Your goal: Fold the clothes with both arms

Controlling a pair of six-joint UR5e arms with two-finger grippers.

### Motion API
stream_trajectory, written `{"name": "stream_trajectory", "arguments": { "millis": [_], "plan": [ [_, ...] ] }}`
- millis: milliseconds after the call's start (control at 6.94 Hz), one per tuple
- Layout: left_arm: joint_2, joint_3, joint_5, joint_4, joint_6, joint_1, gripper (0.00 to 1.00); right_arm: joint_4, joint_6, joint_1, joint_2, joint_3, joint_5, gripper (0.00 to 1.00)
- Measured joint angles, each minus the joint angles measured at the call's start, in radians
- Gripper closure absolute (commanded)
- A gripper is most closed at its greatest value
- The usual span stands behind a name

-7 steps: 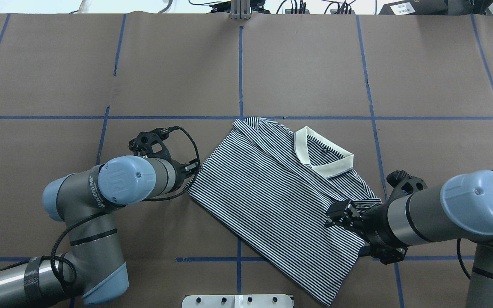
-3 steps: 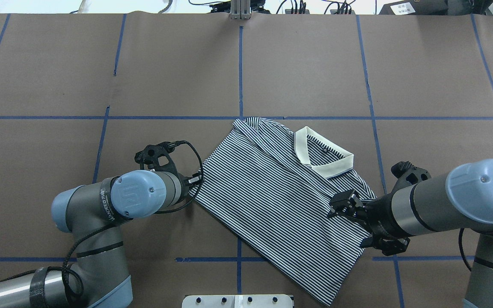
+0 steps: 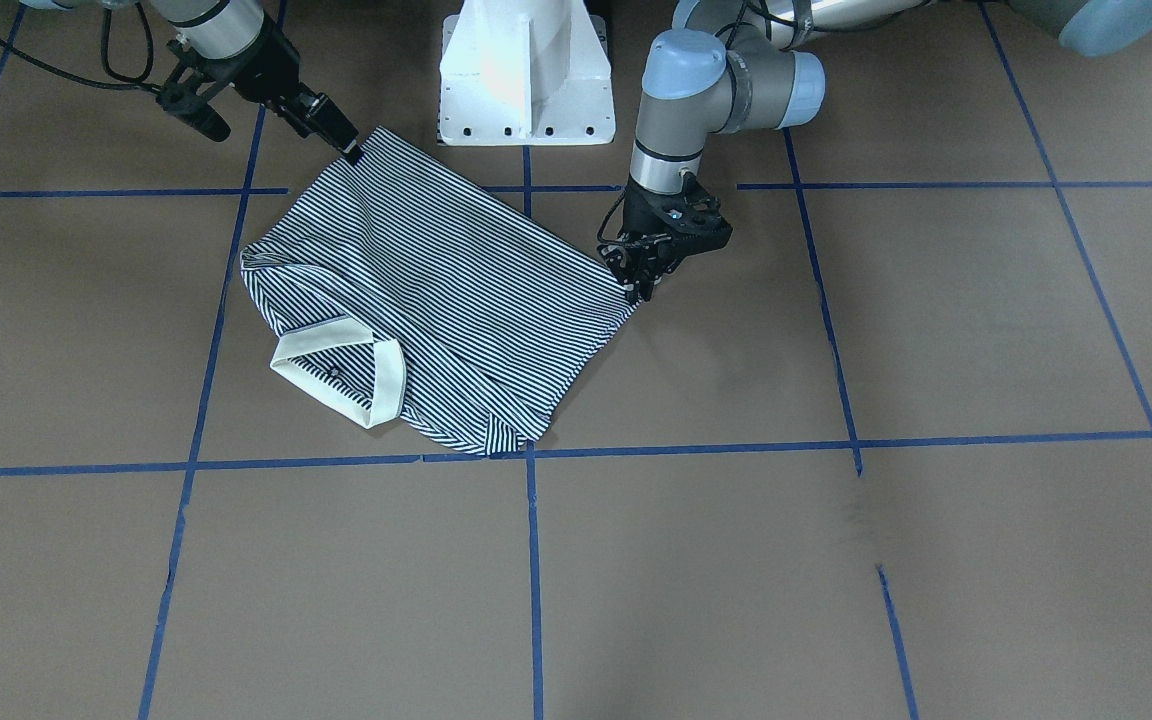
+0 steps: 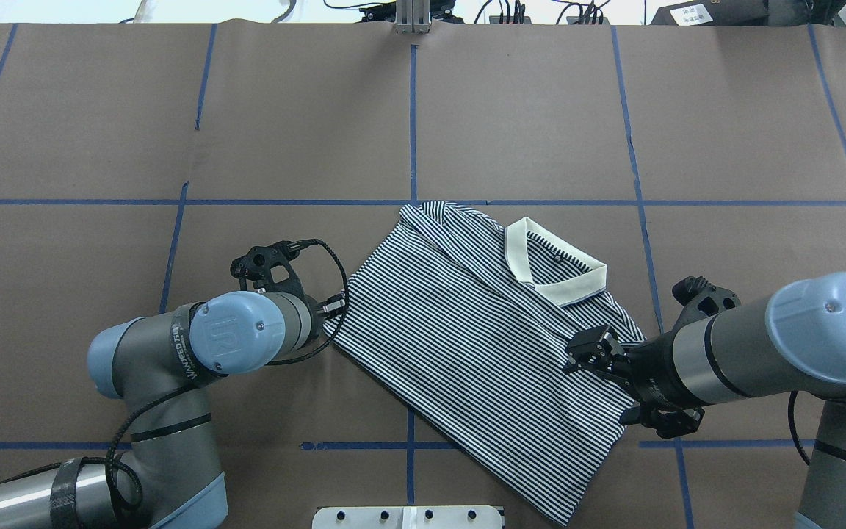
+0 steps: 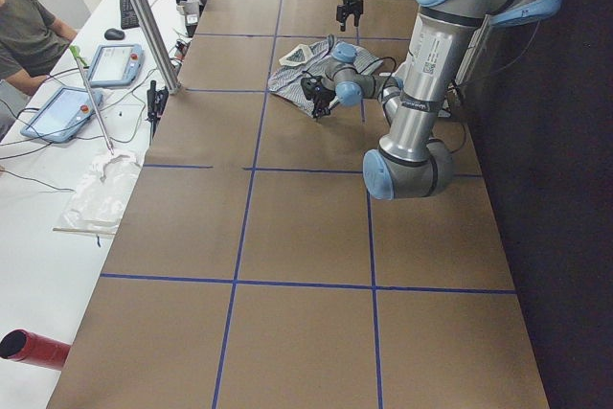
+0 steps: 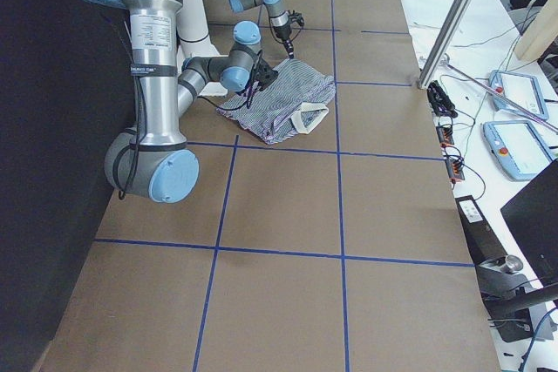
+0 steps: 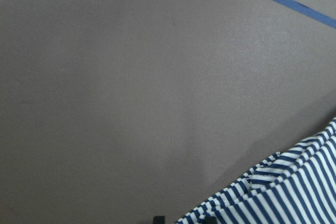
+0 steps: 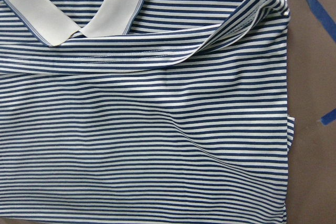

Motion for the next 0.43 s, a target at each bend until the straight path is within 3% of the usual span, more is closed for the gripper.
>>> {"name": "stream_trajectory", "arguments": {
  "millis": [432],
  "plan": [
    [-0.008, 0.003, 0.008, 0.012, 0.173, -0.085, 1.0, 0.0, 0.0, 0.008, 0.001, -0.005, 0.0, 0.0]
  ]
}}
